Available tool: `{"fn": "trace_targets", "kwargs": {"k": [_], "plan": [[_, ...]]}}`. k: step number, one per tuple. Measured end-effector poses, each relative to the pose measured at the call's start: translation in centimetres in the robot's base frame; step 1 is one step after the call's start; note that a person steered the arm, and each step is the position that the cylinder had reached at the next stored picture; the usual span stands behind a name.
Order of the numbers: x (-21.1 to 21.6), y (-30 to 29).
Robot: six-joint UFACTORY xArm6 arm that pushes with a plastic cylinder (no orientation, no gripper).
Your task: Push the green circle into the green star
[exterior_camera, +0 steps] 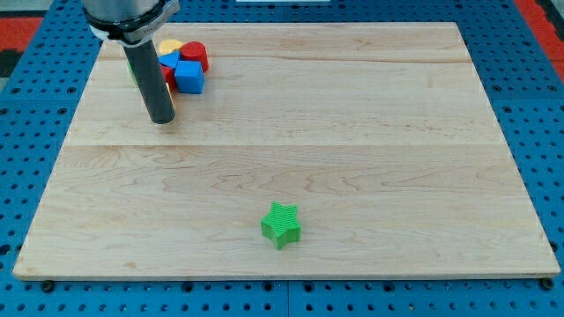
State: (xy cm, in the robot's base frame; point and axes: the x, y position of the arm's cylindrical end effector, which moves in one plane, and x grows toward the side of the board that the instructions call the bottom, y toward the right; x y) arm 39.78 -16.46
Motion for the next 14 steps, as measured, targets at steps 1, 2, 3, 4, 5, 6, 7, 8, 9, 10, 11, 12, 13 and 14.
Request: {"fn": "trace_targets", "kwargs": {"k": [1, 2, 3, 4, 5, 6, 7, 8, 9, 10, 11, 12, 13, 14], "plan": [[3.9, 5.0], [7.0, 5.7], [7.6, 3.5], [6.5, -4.3], [5.8, -13.8], [3.6, -14.0], [-1.8, -12.6], [-5.8, -12.1], [-6.8, -14.0], [-8.7, -10.5], [-10.1, -7.1], [-9.5, -0.5], [-9.2, 3.5], [-9.1, 7.2]]}}
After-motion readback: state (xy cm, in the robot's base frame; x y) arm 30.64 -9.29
